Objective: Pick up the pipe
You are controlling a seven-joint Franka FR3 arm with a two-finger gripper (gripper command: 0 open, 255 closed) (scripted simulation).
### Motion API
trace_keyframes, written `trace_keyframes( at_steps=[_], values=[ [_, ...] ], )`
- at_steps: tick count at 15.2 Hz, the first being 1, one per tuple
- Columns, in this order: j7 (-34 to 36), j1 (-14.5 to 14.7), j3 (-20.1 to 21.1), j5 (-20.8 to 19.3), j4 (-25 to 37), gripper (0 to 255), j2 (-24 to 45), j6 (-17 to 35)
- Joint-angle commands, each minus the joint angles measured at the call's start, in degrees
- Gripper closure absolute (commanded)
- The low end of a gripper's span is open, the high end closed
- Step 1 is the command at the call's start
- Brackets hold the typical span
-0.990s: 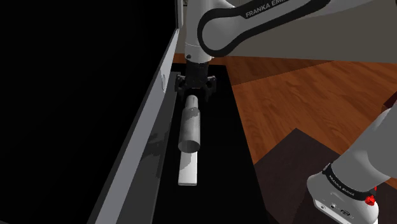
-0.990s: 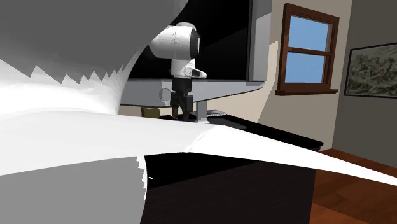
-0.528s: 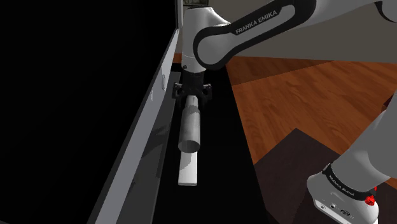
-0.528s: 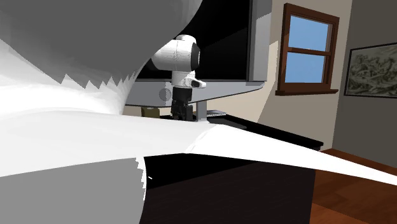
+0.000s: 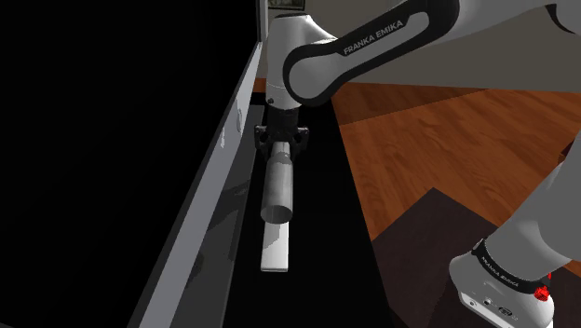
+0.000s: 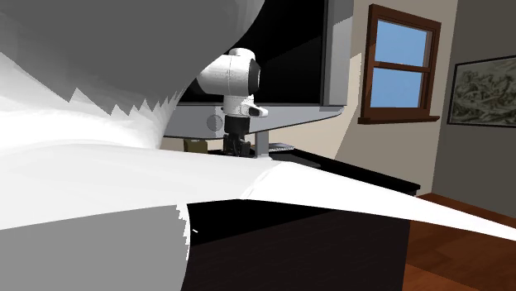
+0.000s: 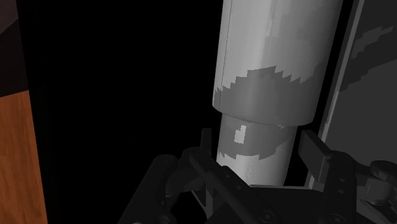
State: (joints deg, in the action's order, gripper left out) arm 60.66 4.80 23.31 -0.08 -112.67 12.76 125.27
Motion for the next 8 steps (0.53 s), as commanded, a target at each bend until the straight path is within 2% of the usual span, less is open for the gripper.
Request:
trace_keyframes(
  at_steps=[1, 5, 8],
  values=[
    [-0.01, 0.01, 0.00, -0.01, -0.05, 255, 0.08, 0.03],
    [0.03, 0.03, 0.01, -0.02, 0.07, 255, 0.10, -0.06],
    [-0.16, -0.11, 0.14, 0.45, 1.14, 255, -0.99, -2.14]
  ],
)
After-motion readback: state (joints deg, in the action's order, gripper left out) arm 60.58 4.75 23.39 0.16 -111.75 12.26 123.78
